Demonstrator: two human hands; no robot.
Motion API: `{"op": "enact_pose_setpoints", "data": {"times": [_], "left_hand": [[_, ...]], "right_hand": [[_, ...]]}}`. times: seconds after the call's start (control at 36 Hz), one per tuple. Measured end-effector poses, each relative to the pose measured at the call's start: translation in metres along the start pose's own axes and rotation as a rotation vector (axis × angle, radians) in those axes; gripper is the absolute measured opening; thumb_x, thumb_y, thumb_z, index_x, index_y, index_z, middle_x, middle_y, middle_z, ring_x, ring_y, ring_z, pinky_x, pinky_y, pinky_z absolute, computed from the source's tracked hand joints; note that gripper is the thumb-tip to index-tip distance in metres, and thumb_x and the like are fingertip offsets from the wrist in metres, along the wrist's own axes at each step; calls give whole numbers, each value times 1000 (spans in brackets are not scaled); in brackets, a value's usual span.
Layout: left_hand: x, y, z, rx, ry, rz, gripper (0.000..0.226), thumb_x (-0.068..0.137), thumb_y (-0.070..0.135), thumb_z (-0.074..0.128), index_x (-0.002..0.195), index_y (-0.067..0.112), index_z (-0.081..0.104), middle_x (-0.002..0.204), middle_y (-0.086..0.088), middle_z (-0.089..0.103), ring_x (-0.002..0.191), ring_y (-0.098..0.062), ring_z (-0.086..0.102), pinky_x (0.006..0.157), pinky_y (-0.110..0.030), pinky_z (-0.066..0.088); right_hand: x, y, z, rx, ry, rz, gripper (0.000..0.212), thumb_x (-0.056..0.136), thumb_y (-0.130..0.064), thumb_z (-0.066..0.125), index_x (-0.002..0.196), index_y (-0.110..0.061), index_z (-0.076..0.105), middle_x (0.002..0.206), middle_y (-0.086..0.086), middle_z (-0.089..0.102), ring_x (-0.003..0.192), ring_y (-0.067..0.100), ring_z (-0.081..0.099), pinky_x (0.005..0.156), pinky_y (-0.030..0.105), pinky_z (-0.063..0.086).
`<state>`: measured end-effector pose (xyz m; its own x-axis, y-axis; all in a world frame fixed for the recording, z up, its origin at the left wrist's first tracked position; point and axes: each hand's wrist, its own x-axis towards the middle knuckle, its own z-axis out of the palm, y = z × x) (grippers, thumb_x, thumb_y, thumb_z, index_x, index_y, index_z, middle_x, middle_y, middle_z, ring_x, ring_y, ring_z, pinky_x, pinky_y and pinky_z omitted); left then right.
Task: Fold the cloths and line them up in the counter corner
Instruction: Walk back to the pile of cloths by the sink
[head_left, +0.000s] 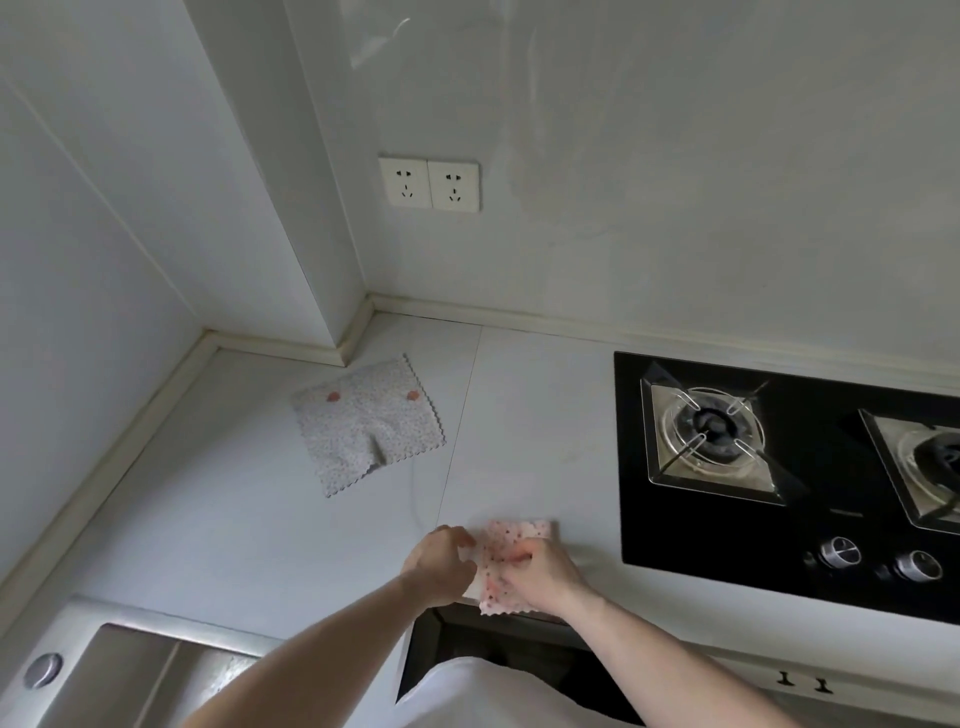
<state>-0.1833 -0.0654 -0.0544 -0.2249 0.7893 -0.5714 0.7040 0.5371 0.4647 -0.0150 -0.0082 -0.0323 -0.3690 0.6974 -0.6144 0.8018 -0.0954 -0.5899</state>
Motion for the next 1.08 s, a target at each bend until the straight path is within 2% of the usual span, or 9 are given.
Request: {"op": "enact_pose_setpoints", "data": {"times": [0.22,0.33,0.47,0.53,0.64,0.75,0.86,0.97,1.08], "left_hand": [[23,36,0,0,-2,60,60,93,32,59,149,22,41,148,1,44,128,-22,54,102,-29,44],[32,46,7,90,-21,57,56,92,29,56,146,23,43,138,-1,50,121,-25,57,101,-36,50],[35,45,14,116,-31,31,39,93,19,54,132,22,51,123,-1,59,109,-23,59,88,-33,51],[34,44,17,104,-21,43,33,90,15,51,121,22,62,111,1,60,99,-21,59,84,-33,54],[30,45,16,97,12,104,20,92,21,58,109,24,67,106,5,52,96,-18,55,80,-28,46],[23,50,11,57,102,116,17,89,22,63,103,29,69,108,9,61,94,-15,57,72,-25,44],[16,55,9,21,187,120,26,85,14,57,103,29,68,98,6,69,81,-14,56,57,-25,40],[10,50,17,39,200,172,26,85,13,60,104,28,68,103,9,70,86,-15,62,72,-31,54],[3,40,26,93,167,239,21,85,15,61,102,26,67,113,9,67,99,-18,64,85,-34,55]], "right_hand": [[4,23,-30,-53,188,27,36,92,-24,65,127,-24,61,133,-6,60,115,11,59,94,20,45],[10,30,-42,-83,154,67,52,93,-33,66,141,-19,51,143,-1,54,130,18,52,105,27,41],[17,35,-45,-96,70,118,65,92,-40,67,147,-16,43,145,0,51,130,19,52,106,31,44],[19,35,-43,-102,42,115,61,89,-36,70,143,-20,47,139,-3,55,124,17,55,100,28,47],[21,29,-41,-97,49,39,34,85,-28,70,118,-26,60,108,-10,63,95,9,59,69,17,46],[20,21,-43,-74,125,-27,12,89,-19,61,97,-26,67,91,-13,65,87,10,62,67,18,45],[18,23,-41,-71,231,-66,15,86,-12,58,79,-24,64,79,-8,66,76,10,63,57,20,45],[10,37,-35,-93,270,-129,15,87,-10,59,76,-20,61,80,-6,63,74,14,61,52,17,38],[5,58,-30,-198,242,-217,10,86,-13,66,83,-22,70,97,-11,60,91,13,61,68,14,41]]}}
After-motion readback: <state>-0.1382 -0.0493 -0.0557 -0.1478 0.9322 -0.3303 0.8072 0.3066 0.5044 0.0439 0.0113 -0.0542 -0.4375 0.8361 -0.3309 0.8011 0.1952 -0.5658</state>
